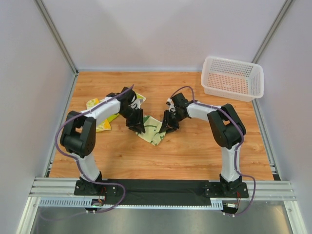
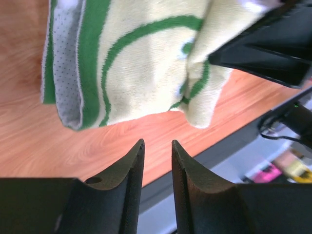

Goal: Roll the towels
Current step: Roll the towel

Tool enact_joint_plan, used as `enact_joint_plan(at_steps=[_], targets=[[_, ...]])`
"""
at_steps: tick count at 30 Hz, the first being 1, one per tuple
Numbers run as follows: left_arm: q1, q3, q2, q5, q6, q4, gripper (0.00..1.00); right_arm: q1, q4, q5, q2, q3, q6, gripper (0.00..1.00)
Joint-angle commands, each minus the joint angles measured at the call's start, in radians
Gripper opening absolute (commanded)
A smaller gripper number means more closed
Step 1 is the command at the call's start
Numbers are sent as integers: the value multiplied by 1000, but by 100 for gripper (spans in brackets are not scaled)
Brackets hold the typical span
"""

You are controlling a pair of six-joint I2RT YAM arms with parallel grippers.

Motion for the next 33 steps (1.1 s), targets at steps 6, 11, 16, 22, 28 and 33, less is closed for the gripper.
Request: enact_joint_plan(at_steps=[6, 11, 16, 22, 28, 33], targets=[[-240, 33, -258, -312, 176, 73, 38, 49, -226, 124, 15, 140, -5, 25], [-321, -21, -303, -291, 167, 168, 37, 55, -263, 139, 35, 183, 5, 27], [-369, -75, -302, -295, 188, 230, 42, 57, -285, 132, 65, 206, 18, 27], [-402, -113, -246, -291, 190, 294, 41, 58, -299, 127, 76, 215, 24, 27], [-421, -106, -196, -324, 189, 305, 41, 58, -308, 127, 82, 215, 21, 25], [-421, -107, -139, -413, 187, 297, 41, 60, -305, 127, 82, 209, 22, 23]])
